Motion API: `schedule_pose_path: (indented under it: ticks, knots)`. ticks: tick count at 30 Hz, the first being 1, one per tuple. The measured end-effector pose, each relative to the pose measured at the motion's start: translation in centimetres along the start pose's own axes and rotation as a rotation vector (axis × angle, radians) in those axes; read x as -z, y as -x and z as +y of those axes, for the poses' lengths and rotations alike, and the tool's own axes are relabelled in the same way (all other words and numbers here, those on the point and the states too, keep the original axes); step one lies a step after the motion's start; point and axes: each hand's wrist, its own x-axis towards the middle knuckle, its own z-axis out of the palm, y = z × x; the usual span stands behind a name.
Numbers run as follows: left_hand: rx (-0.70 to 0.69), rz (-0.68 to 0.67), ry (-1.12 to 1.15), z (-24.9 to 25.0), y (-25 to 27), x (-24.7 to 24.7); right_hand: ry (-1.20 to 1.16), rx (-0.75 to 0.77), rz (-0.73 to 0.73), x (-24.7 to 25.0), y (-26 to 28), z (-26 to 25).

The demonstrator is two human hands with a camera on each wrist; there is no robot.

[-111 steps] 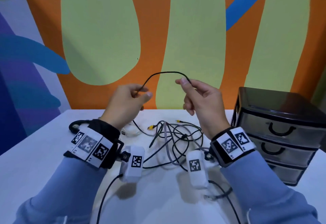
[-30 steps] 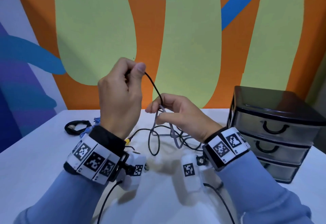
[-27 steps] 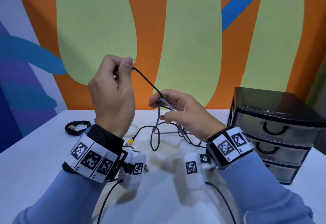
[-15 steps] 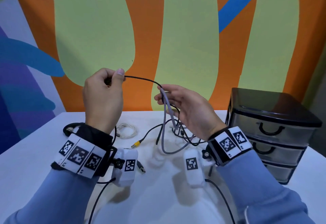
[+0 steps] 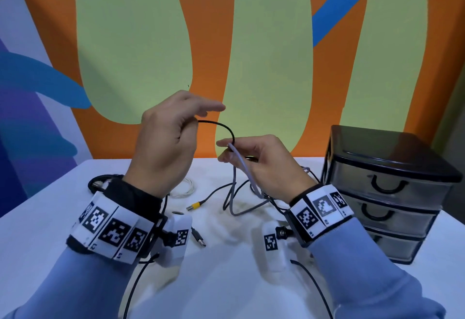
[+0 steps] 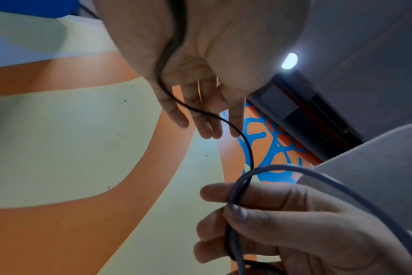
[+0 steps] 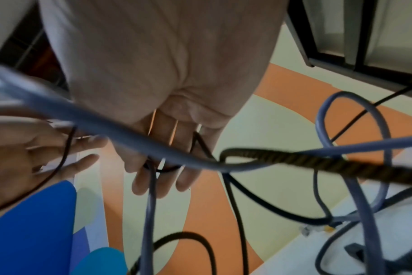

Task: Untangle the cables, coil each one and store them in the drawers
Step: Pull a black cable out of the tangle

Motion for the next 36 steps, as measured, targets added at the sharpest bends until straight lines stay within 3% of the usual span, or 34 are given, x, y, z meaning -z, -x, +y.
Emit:
schedule_pose_path:
  ticks: [5, 9, 12, 17, 20, 28, 32, 36]
  knots:
    - [-0.120, -0.147, -0.109, 0.2, 0.2, -0.4, 0.087, 0.054, -0.058, -0.2, 0.0, -0.1]
    - [-0.050, -0.268, -0.155, 0.4, 0.5, -0.9, 0.037, 0.084, -0.077, -0.3, -0.2, 0.2]
    - [-0.007, -0.242, -0.222, -0.4, 0.5, -0.8, -0.099, 0.067, -0.039, 0.0, -0.3, 0.0]
    - [0.194, -0.227, -0.301, -0.6, 0.5, -1.3, -0.240, 0.027, 0.055, -0.4, -0.4, -0.4]
    - [0.224, -0.156, -0.306, -0.6, 0.5, -1.5, -0.315, -0.012, -0.015, -0.5, -0.3, -0.7]
    - [0.272, 0.021, -0.084, -0.3, 0.5, -1.6, -0.061, -0.017, -0.143, -0.3, 0.2, -0.9]
    - [0.269, 0.243, 0.000, 0.0, -0.1, -0.7, 0.162, -0.082, -0.238, -0.7, 0.2, 0.2]
    - [0.220, 0.493, 0.128, -0.6, -0.9, 1.1, 0.360, -0.200, -0.232, -0.2, -0.2, 1.8]
